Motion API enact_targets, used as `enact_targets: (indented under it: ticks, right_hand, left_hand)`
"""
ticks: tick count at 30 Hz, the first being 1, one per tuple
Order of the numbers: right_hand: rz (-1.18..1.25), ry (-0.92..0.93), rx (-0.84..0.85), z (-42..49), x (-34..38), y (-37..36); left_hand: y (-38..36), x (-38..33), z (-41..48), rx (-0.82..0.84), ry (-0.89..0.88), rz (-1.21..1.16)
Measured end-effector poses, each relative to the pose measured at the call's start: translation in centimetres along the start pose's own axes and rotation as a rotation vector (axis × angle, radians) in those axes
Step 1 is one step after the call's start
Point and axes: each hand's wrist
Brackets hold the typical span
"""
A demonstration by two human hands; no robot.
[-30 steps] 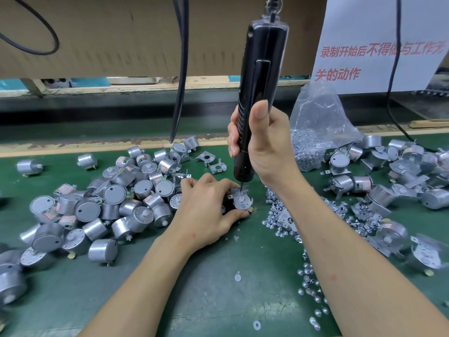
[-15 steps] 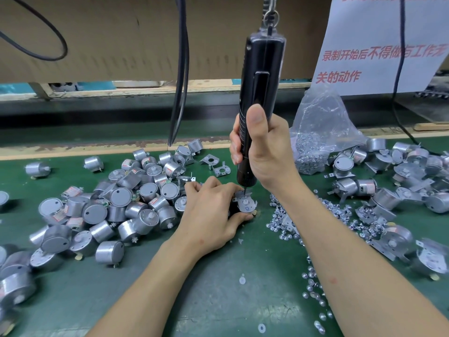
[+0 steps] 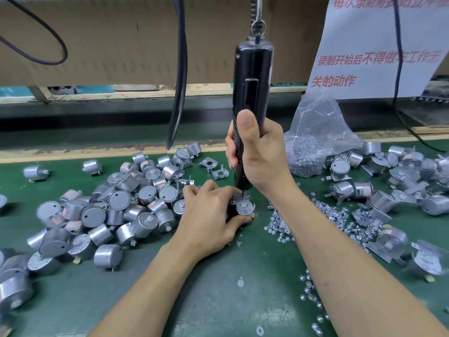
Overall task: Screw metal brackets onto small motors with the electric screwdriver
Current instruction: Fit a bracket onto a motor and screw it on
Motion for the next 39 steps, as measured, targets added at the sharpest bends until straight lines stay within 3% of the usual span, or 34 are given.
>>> enact_targets:
  ticks: [7, 12, 19, 23, 26, 32, 36, 39]
  right_hand:
    - [-0.049, 0.053, -0.025, -0.1, 0.1, -0.2]
    - [-0.222, 0.074, 0.001, -0.2, 0.1, 0.3]
    - [-0.713, -0.205, 0.101, -2.2, 1.4, 2.2]
    - [-0.812, -0.415, 0.092, -5.3, 3.0, 4.5]
    - [-0.605, -0.512, 0.001, -7.3, 4.2, 5.9]
    - [-0.025, -0.594, -0.28, -9.3, 6.6, 8.8]
    - [0.455, -0.6, -0.765, -8.9, 8.1, 11.7]
    - [0.905, -0.459, -1.066, -8.6, 9.7, 14.5]
  left_hand:
    - [0.0, 0.0, 0.1, 0.008, 0.0, 0.005]
    - [0.2, -0.3, 0.1, 0.033, 0.018, 0.034]
    - [0.6, -1.8, -0.2, 0.072, 0.004, 0.072]
    - [1.4, -3.8, 0.2, -0.063, -0.036, -0.096]
    - [1.5, -5.7, 0.5, -0.148, -0.066, -0.161]
    - [0.5, -9.1, 1.1, -0.029, -0.094, -0.276]
    - [-0.1, -10.9, 1.5, -0.015, -0.108, -0.332]
    - [-0.6, -11.3, 1.8, 0.008, -0.067, -0.34]
Point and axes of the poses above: each hand's wrist, its own z-axis towards the middle knuckle, its own y-axis out of the back of the hand, x = y × z, and after that the axes turned 7 degrees about y, right-handed
